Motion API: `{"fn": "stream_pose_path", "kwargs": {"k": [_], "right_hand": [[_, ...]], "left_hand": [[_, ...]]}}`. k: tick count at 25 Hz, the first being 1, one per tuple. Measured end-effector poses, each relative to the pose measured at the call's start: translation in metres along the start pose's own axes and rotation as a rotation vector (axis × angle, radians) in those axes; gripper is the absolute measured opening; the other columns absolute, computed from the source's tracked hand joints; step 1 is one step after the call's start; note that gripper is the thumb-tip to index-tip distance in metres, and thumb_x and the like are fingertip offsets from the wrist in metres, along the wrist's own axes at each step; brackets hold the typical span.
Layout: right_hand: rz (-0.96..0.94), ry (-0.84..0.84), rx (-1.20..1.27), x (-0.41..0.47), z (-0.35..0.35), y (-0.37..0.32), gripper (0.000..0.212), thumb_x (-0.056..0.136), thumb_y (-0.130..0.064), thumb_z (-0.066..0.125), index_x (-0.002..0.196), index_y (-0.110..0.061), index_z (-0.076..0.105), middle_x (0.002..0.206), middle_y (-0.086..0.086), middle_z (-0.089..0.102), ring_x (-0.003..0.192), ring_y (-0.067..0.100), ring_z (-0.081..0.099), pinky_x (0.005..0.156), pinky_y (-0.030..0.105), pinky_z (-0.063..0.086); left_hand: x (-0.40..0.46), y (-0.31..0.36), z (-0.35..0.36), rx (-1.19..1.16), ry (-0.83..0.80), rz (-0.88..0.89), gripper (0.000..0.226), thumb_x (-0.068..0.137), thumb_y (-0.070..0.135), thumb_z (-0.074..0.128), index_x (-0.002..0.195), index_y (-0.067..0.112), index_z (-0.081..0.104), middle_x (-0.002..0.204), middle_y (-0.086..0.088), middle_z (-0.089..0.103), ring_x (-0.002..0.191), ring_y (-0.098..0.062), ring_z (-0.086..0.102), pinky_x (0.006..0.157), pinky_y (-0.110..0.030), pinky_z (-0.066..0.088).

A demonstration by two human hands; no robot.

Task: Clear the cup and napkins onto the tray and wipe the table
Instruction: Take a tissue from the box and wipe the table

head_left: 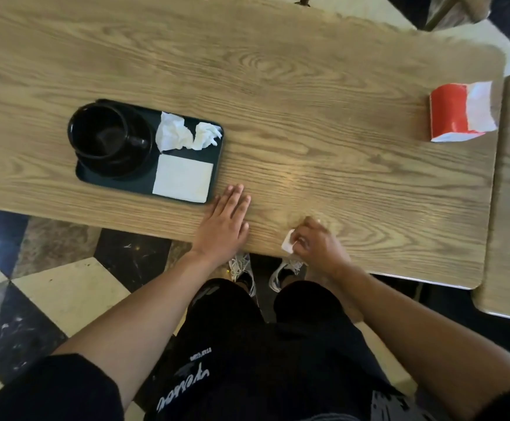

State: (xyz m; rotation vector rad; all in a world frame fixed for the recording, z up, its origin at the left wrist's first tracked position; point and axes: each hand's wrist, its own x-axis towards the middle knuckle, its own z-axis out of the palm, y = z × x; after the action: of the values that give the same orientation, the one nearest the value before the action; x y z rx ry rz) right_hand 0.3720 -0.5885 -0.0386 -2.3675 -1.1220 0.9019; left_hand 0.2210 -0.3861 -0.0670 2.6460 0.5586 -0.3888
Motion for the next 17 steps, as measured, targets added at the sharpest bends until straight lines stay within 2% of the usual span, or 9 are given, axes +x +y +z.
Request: {"fn": "stream_pose_path", "kwargs": {"k": [3,5,7,10,11,12,13,16,17], "right_hand": [[0.514,0.413,0.045,0.046,-0.047,0.044,0.014,0.089,-0.017,0.056,0.091,-0.015,0.070,0.106,0.006,0.058,0.094,0.029,0.060,0.076,0.028,0.040],[0.678,0.591,0.058,0.071,-0.041,0.038,0.017,0.089,-0.018,0.050,0.089,-0.015,0.066,0.109,0.009,0.058,0.099,0.033,0.058,0.074,0.028,0.037],[0.453,0.494,0.025,0.068,-0.005,0.005,0.013,0.086,-0.018,0.053,0.086,-0.017,0.066,0.103,0.004,0.059,0.091,0.027,0.058,0.067,0.028,0.040],[-0.384,0.044,-0.145,0.014,0.027,-0.010,0.009,0.089,-0.015,0.059,0.082,-0.013,0.066,0.089,0.003,0.058,0.081,0.020,0.051,0.071,0.031,0.047],[-0.526,-0.038,-0.178,0.011,0.010,0.010,0.011,0.090,-0.014,0.057,0.082,-0.012,0.065,0.088,0.004,0.058,0.081,0.020,0.051,0.074,0.031,0.047],[-0.501,-0.029,-0.191,0.017,-0.014,0.034,0.011,0.090,-0.015,0.057,0.083,-0.012,0.065,0.089,0.005,0.059,0.082,0.022,0.053,0.074,0.033,0.047],[-0.315,0.063,-0.190,0.030,-0.038,0.058,0.009,0.087,-0.015,0.058,0.085,-0.013,0.067,0.091,0.005,0.060,0.084,0.025,0.057,0.074,0.033,0.047],[0.507,0.483,-0.071,0.094,-0.113,0.119,0.024,0.082,-0.021,0.055,0.097,-0.013,0.072,0.109,0.012,0.065,0.099,0.033,0.063,0.081,0.031,0.046],[0.670,0.573,0.013,0.113,-0.121,0.119,0.027,0.084,-0.020,0.053,0.102,-0.013,0.071,0.117,0.014,0.062,0.104,0.033,0.062,0.087,0.032,0.046]], "left_hand": [[-0.002,-0.005,0.009,0.040,0.051,0.013,0.062,0.106,0.039,0.032,0.161,0.013,0.021,0.171,-0.009,0.008,0.158,-0.023,0.000,0.128,-0.044,0.008],[-0.001,-0.009,0.017,0.072,0.082,0.029,0.062,0.106,0.040,0.032,0.161,0.012,0.020,0.171,-0.010,0.010,0.158,-0.024,0.002,0.128,-0.045,0.009],[0.000,-0.011,0.025,0.100,0.104,0.051,0.063,0.106,0.040,0.032,0.161,0.012,0.019,0.171,-0.011,0.010,0.158,-0.025,0.002,0.128,-0.047,0.009],[-0.001,-0.015,0.029,0.138,0.143,0.066,0.064,0.105,0.039,0.033,0.161,0.010,0.020,0.170,-0.014,0.012,0.158,-0.027,0.004,0.128,-0.048,0.009],[-0.001,-0.016,0.030,0.140,0.155,0.075,0.065,0.104,0.039,0.034,0.161,0.009,0.020,0.170,-0.014,0.012,0.158,-0.028,0.004,0.128,-0.048,0.008],[0.000,-0.015,0.031,0.136,0.167,0.078,0.066,0.104,0.038,0.035,0.161,0.009,0.020,0.170,-0.014,0.012,0.158,-0.028,0.005,0.128,-0.049,0.008],[0.001,-0.015,0.032,0.132,0.181,0.081,0.066,0.103,0.038,0.036,0.160,0.009,0.021,0.170,-0.014,0.012,0.158,-0.028,0.005,0.127,-0.049,0.009],[0.000,-0.015,0.035,0.133,0.213,0.087,0.066,0.102,0.038,0.034,0.160,0.009,0.023,0.170,-0.014,0.015,0.158,-0.029,0.009,0.126,-0.052,0.014],[-0.001,-0.015,0.034,0.132,0.213,0.092,0.066,0.102,0.038,0.034,0.160,0.009,0.023,0.169,-0.014,0.016,0.158,-0.029,0.010,0.126,-0.053,0.015]]}}
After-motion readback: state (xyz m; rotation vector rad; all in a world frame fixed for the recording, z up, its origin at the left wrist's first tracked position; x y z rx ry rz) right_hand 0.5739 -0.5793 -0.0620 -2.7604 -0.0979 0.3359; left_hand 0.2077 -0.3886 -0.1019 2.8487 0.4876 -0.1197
